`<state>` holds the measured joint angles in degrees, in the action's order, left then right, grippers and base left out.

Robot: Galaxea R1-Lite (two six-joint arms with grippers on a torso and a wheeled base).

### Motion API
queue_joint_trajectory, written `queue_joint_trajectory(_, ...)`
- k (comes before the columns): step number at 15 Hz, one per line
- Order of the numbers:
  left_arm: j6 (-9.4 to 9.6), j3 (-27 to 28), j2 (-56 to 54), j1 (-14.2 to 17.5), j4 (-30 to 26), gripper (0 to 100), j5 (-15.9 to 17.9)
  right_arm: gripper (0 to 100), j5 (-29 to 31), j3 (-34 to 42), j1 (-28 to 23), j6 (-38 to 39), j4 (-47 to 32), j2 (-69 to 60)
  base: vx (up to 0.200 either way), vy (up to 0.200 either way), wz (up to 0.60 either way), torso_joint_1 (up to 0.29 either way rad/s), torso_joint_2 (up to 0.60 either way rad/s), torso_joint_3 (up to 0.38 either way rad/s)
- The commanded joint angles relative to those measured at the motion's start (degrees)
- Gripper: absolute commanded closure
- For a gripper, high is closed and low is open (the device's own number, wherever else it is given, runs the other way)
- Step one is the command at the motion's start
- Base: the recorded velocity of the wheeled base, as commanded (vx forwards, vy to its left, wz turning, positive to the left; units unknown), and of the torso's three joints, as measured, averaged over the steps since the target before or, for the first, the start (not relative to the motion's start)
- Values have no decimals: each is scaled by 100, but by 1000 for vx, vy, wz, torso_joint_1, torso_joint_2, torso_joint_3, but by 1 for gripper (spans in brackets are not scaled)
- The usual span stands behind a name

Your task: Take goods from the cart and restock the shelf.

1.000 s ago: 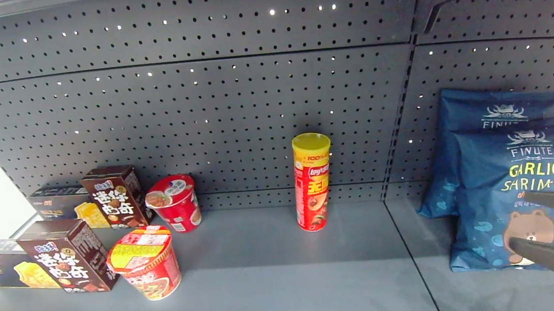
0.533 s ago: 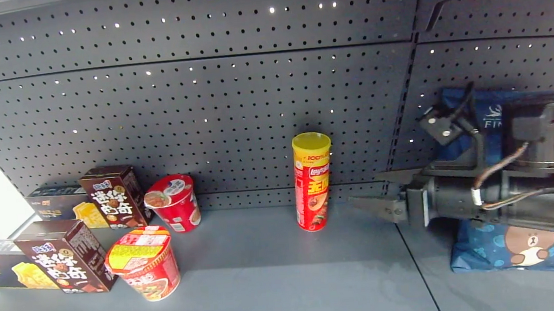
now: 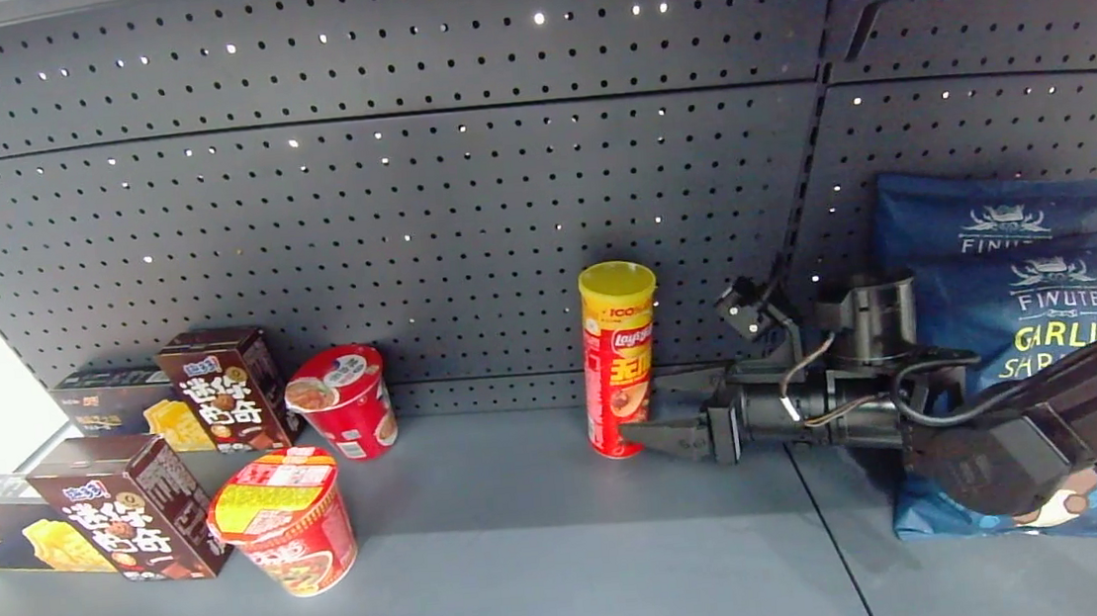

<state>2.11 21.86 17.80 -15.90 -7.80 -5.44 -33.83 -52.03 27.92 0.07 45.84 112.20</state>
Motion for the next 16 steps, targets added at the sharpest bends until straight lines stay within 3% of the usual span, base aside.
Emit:
queue_joint_trajectory(1,0,-6,-48,-1,-2,100,-1,0,-54,-132,-76,1,57,443,0,0,0,0,0,0)
queue_joint_trajectory(5,9,-155,-154,-1,-2,100,-1,0,-238,-484,-137,1,189,847,0,0,0,0,0,0)
queue_joint_trajectory(9,9,-279,-312,25,-64,100,-10,0,-45,-1037,-93,37,198,1322,0,0,0,0,0,0)
queue_joint_trajectory(12,35,-164,-655,25,-723,100,-19,0,87,-1301,-49,54,198,1550,0,0,0,0,0,0)
queue_joint_trajectory(16,26,-164,-910,43,-1039,100,-19,0,87,-1486,-102,63,198,1779,0,0,0,0,0,0)
